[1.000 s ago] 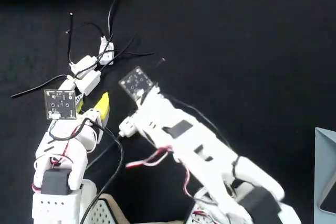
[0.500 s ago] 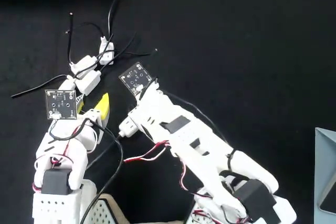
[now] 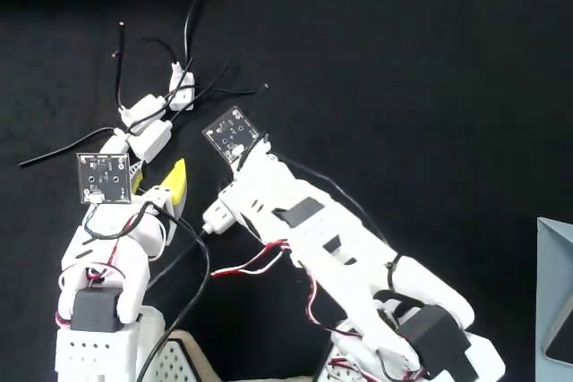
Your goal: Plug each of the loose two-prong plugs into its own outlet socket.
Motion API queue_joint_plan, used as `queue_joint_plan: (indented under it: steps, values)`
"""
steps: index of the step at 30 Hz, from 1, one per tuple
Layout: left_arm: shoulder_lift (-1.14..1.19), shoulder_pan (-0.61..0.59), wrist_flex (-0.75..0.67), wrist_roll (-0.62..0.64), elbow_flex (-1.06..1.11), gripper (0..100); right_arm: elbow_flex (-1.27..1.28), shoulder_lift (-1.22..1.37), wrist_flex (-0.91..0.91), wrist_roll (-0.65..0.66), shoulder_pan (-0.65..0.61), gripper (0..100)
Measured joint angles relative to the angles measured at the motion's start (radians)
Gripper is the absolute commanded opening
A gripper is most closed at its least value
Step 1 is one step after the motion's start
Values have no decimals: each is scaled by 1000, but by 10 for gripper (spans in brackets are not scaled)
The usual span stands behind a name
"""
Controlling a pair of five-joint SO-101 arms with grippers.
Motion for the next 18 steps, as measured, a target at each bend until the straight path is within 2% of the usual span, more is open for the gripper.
queue_joint_plan:
  steps: [12, 18]
  values:
    - [0, 0, 0, 0, 0, 212, 0, 0, 0, 0, 0, 11]
    - [0, 0, 14, 0, 0, 212, 0, 0, 0, 0, -46, 11]
